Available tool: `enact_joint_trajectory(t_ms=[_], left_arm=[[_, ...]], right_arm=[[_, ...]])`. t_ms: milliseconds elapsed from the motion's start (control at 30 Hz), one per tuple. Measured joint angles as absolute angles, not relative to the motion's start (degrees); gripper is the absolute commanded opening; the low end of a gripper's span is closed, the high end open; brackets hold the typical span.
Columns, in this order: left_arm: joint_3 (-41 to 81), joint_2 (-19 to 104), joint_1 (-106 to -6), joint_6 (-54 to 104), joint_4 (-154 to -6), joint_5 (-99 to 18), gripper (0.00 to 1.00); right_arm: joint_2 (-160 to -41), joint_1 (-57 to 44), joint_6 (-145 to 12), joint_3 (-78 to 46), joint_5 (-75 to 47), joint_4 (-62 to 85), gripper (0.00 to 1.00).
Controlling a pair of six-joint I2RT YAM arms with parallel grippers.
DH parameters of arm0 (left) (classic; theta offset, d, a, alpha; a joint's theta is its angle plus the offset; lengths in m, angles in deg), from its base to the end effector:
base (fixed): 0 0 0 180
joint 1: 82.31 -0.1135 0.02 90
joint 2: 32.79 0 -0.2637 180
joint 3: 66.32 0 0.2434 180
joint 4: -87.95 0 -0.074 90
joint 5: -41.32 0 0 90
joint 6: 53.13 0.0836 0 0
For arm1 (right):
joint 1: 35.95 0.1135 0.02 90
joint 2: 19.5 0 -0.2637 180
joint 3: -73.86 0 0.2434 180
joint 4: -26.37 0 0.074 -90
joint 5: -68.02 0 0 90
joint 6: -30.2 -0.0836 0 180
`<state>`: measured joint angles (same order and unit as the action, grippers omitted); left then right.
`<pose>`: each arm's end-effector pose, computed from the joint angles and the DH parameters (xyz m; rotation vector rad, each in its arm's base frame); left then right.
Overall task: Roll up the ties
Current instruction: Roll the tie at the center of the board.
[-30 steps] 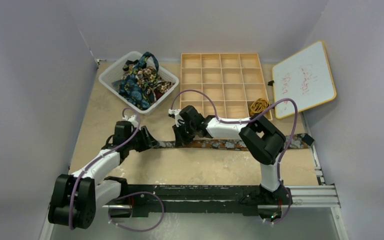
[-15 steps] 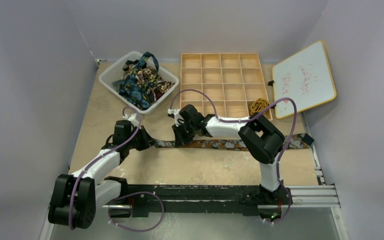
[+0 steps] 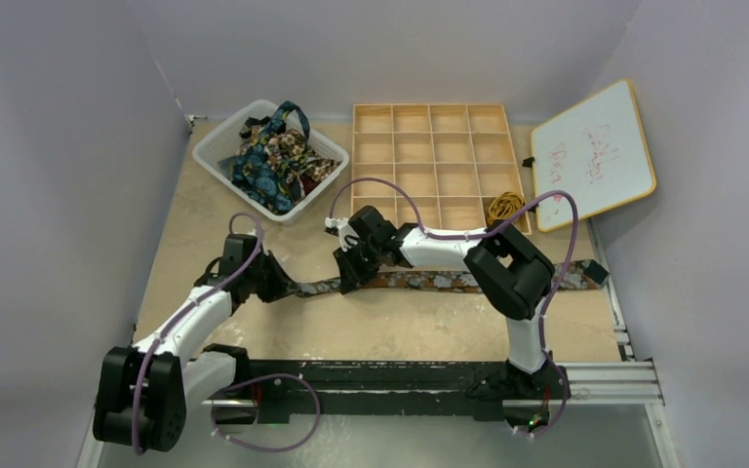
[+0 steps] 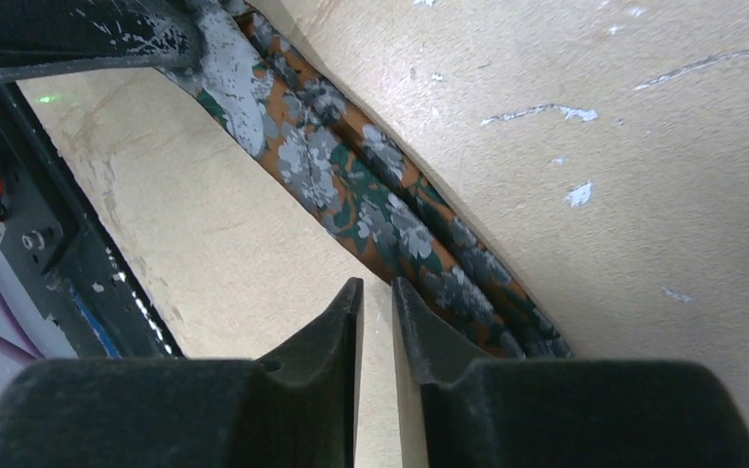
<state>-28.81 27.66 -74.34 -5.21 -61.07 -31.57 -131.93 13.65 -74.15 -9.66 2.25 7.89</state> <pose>0.1993 -0.0527 0.1236 -0.6417 2.5266 -0.7136 0.2561 0.3538 0.1290 -0.9753 2.3650 0.9907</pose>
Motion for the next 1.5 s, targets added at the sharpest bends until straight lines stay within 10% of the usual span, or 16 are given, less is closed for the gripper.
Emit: enact_joint_trajectory(t_ms=[833, 1500], left_arm=[[-28.74, 27.88, -74.28, -8.78, -57.46, -36.10, 0.00], [-27.85, 25.56, -74.30, -5.50, -56.70, -34.85, 0.00]], right_arm=[[-132.21, 14.66, -82.71, -10.91, -5.68, 10.36, 0.19], [-85.65, 14.31, -87.44, 19.87, -18.53, 25.86, 0.76]])
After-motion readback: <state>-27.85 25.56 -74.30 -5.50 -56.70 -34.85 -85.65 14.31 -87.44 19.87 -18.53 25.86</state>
